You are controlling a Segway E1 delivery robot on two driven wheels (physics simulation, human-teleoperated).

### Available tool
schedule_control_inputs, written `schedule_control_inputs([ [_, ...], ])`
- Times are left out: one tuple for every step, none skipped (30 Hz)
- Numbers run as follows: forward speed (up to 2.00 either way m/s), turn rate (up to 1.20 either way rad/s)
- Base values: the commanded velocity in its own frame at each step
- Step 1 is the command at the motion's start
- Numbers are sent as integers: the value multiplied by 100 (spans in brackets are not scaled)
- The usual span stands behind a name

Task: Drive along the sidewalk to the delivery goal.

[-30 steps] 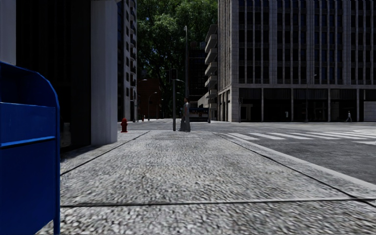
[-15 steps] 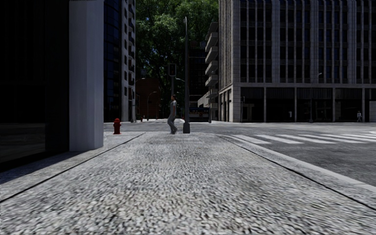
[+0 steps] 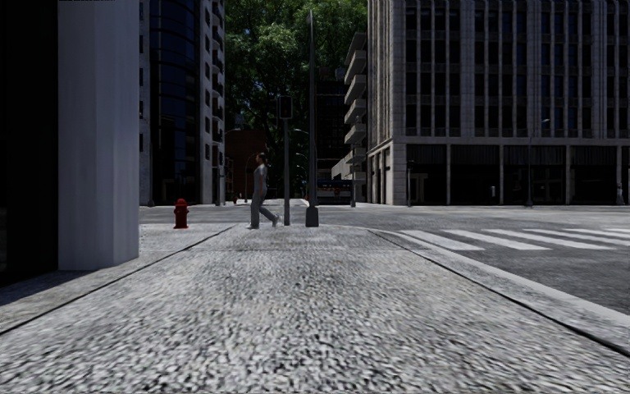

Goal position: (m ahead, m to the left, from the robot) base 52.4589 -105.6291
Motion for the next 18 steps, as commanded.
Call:
schedule_control_inputs([
  [200, -5],
  [200, -5],
  [200, -5],
  [200, -5],
  [200, -5],
  [200, -5],
  [200, -5],
  [200, -5],
  [200, -5],
  [200, -5],
  [200, -5],
  [200, -5],
  [200, -5],
  [200, -5],
  [200, -6],
  [200, -14],
  [200, -14],
  [200, -21],
])
